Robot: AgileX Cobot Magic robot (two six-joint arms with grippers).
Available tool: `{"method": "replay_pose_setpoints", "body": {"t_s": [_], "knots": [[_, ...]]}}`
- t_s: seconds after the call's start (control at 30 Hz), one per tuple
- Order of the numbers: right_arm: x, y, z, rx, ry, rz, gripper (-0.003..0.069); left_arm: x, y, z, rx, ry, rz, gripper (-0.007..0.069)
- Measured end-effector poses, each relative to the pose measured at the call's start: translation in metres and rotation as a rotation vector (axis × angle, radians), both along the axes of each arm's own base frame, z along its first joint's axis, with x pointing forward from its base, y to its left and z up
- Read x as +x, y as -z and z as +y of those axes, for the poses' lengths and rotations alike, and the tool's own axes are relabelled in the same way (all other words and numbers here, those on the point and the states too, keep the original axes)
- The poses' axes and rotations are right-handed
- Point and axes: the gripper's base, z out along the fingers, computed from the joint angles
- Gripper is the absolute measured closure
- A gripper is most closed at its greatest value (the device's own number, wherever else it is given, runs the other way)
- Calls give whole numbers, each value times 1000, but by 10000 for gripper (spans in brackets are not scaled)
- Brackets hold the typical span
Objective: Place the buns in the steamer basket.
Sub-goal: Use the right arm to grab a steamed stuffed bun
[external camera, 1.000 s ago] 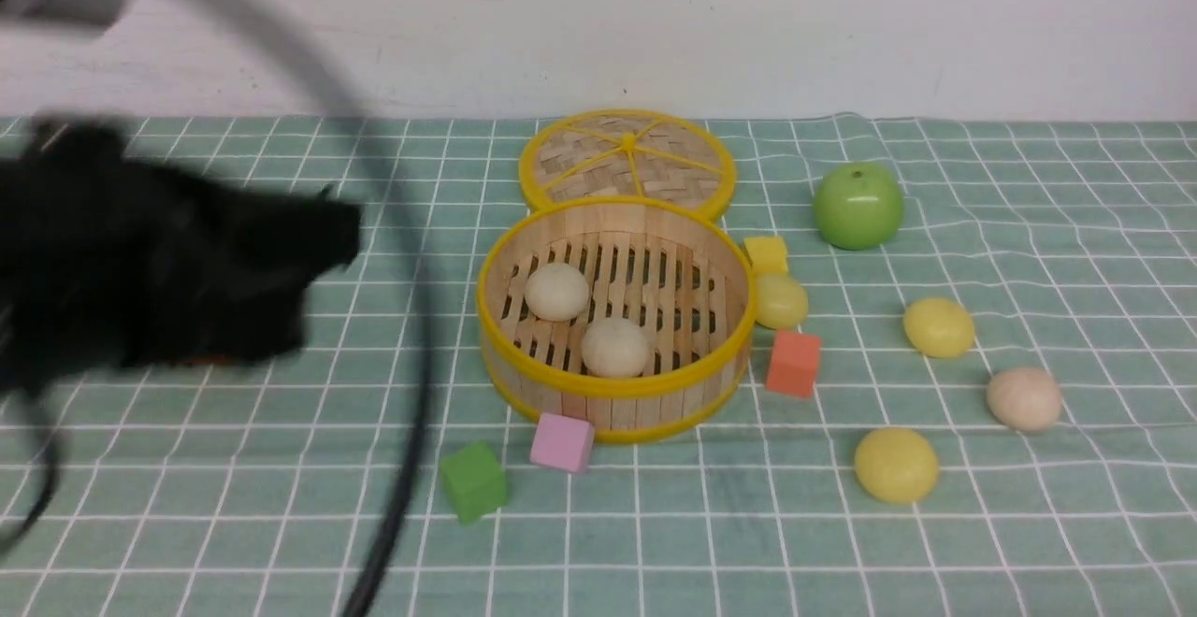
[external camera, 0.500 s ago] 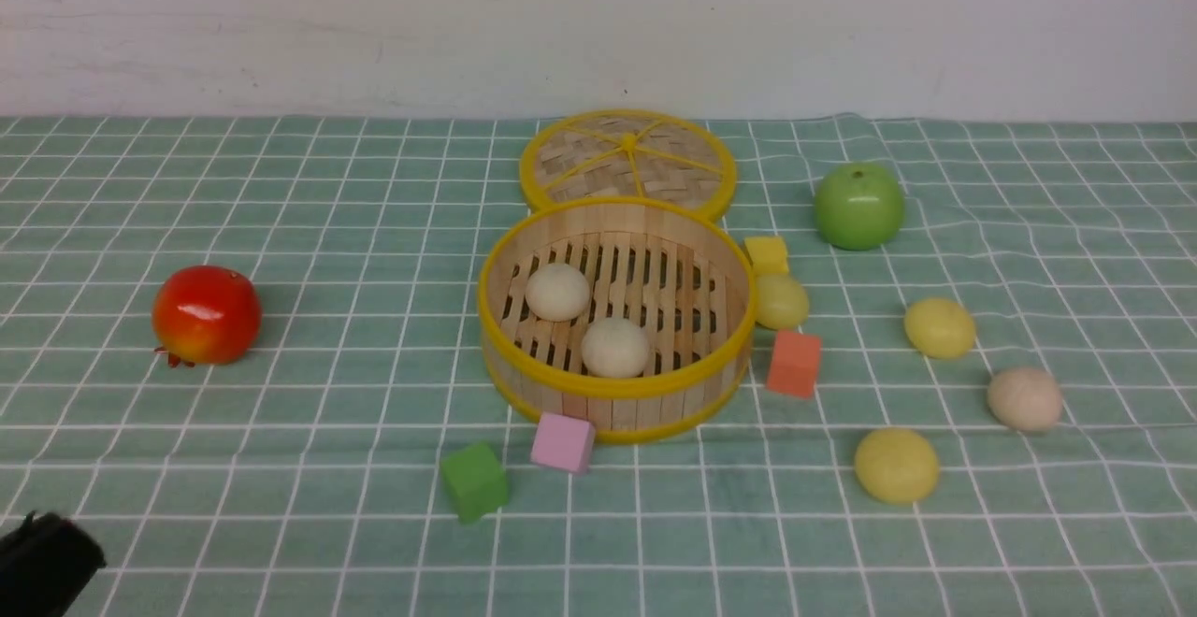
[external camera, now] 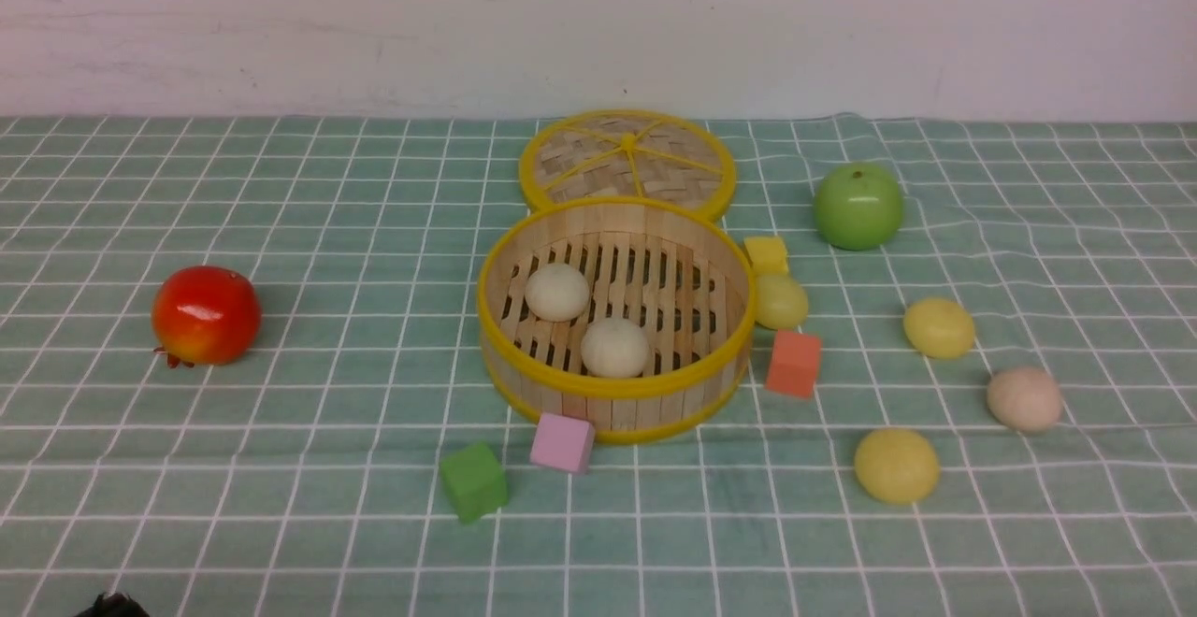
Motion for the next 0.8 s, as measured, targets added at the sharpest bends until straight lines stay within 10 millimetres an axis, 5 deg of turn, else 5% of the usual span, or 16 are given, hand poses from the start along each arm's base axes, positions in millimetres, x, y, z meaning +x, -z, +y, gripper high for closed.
{"method": "replay_pose_setpoints", "body": {"t_s": [0.17,0.33,0.47,0.67,0.8], "knots": [[2,-4,4,187,-1,-79,419,0,0,0,2,2,4,638],[4,-17,11,776,25,-209,419,0,1,0,3,3,5,638],[4,-24,11,995,27,-280,419,0,1,0,4,3,4,638],[4,-34,12,1053,3,-303,428,0,1,0,4,3,4,637],[12,-77,19,855,-28,-59,468,0,1,0,4,3,4,637]]}}
